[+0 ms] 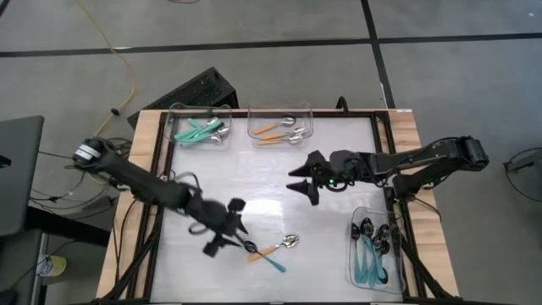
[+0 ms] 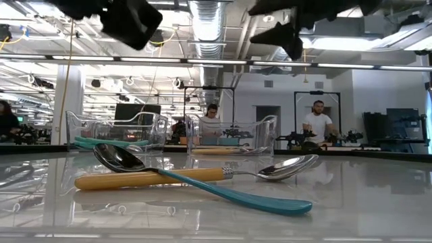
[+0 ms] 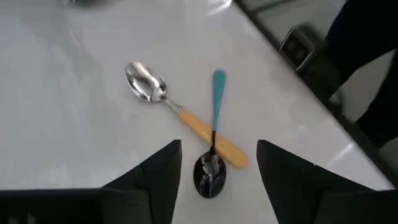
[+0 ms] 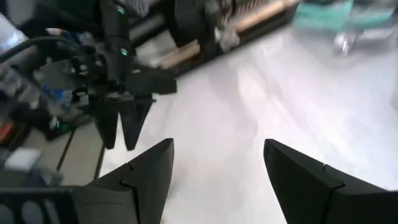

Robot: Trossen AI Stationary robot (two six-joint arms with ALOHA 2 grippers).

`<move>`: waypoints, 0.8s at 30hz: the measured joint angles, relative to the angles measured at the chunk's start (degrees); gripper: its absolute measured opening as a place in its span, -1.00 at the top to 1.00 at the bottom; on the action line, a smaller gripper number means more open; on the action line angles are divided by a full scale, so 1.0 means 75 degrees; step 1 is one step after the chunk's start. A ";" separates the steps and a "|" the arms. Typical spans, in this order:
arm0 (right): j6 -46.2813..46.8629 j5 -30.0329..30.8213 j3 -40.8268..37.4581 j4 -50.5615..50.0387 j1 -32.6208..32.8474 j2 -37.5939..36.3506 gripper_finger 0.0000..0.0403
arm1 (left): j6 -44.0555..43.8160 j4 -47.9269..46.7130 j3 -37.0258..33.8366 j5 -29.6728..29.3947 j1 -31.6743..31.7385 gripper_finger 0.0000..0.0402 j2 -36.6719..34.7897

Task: Sort silverware by color (type)
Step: Put the blue spoon into the bottom transparent bin

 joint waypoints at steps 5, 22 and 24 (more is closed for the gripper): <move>-0.0295 -0.0447 -0.0003 -0.0649 -0.0009 0.0000 -0.36 | 0.0041 -0.0663 0.1047 -0.0262 -0.0371 -0.11 0.1597; -0.0632 -0.1509 -0.0003 -0.0672 0.0216 0.0000 -0.36 | 0.1290 -0.3186 0.3034 -0.0616 -0.0260 -0.44 0.3587; -0.0744 -0.1509 -0.0003 -0.0665 0.0273 0.0000 -0.36 | 0.1476 -0.3171 0.3031 -0.0622 -0.0222 -0.44 0.3635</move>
